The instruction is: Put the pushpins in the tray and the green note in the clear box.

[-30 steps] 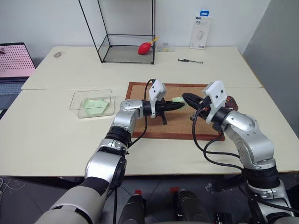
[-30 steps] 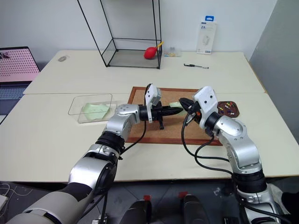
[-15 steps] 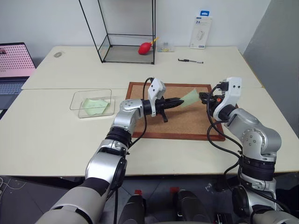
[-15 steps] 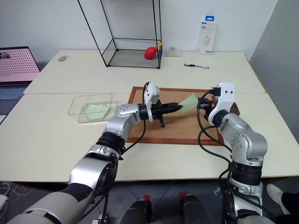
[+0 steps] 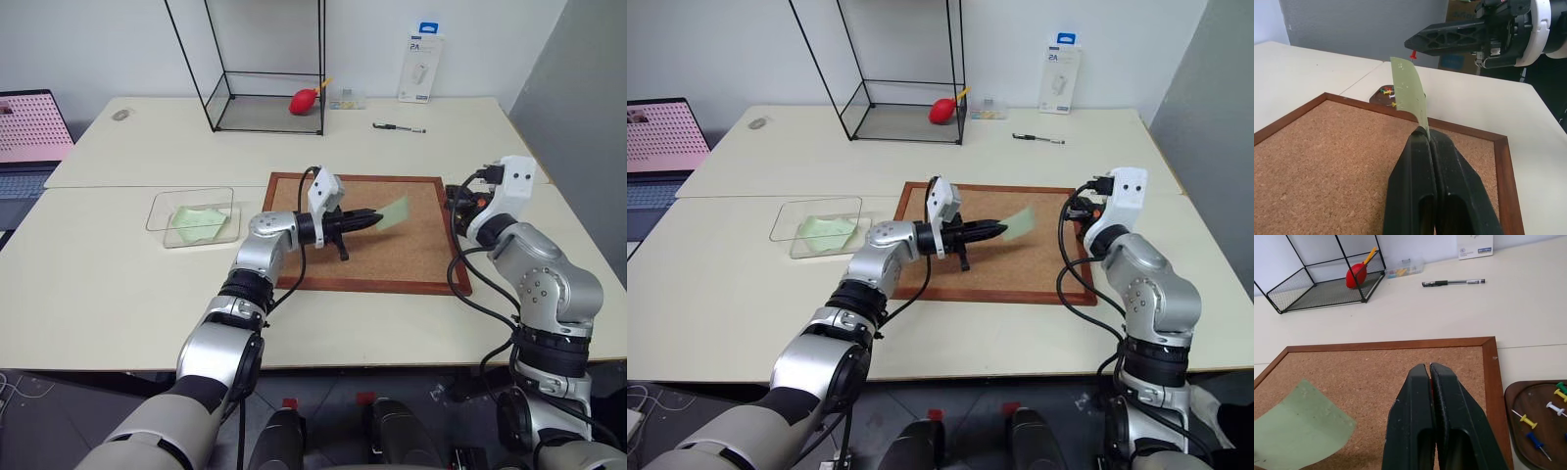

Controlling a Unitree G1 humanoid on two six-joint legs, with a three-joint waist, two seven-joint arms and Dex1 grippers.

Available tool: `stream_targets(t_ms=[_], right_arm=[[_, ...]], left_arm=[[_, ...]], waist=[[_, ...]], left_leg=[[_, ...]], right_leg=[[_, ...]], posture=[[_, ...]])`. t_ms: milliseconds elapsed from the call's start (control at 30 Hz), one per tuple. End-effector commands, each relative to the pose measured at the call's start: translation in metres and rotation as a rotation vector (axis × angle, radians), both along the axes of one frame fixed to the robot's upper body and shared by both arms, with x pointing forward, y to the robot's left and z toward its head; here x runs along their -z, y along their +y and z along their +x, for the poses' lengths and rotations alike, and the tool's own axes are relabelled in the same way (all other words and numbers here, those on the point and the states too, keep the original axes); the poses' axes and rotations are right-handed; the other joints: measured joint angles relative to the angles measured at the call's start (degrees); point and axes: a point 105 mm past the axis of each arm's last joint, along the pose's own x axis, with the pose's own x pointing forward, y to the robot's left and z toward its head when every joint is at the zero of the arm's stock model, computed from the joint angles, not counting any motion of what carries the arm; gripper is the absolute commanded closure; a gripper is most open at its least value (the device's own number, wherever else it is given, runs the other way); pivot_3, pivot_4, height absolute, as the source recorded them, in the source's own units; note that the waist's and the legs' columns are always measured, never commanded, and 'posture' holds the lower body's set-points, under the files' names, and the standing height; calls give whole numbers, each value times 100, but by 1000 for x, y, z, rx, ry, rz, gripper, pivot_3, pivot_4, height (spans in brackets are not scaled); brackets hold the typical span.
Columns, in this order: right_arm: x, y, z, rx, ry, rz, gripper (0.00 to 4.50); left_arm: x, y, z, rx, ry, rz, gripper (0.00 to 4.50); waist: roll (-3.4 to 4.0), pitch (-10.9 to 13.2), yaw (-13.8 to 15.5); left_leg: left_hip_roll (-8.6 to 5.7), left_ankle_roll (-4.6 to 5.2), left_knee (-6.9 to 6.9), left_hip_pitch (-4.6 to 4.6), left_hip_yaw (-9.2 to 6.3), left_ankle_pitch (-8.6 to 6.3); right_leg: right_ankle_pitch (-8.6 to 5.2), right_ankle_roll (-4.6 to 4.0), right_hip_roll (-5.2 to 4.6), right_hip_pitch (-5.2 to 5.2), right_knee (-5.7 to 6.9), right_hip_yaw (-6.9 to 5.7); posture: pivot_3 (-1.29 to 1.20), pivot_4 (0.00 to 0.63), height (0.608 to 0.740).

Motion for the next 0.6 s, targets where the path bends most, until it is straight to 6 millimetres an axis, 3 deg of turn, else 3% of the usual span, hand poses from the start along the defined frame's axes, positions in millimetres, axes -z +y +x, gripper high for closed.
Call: stream_targets(t_ms=[33, 300, 600], right_arm=[[-9, -1, -4, -14, -70, -94, 4500], [24, -46, 4, 122, 4, -280, 4500], [47, -67, 28, 158, 54, -343, 4500]], left_arm=[[-14, 4, 2, -19, -53, -27, 4490], [-7, 14, -6, -39, -154, 63, 4490], [-5, 24, -9, -83, -179, 87, 4490]], waist=[[0, 0, -2], [0, 0, -2], [0, 0, -37]], left_leg=[[0, 0, 0, 0, 0, 0], [0, 0, 0, 2, 2, 0], [1, 0, 0, 6, 7, 0]], right_leg=[[0, 0, 0, 0, 0, 1], [0, 0, 0, 0, 0, 3], [0, 0, 0, 1, 4, 6]], posture=[[0, 150, 740], [0, 150, 740], [0, 150, 740]])
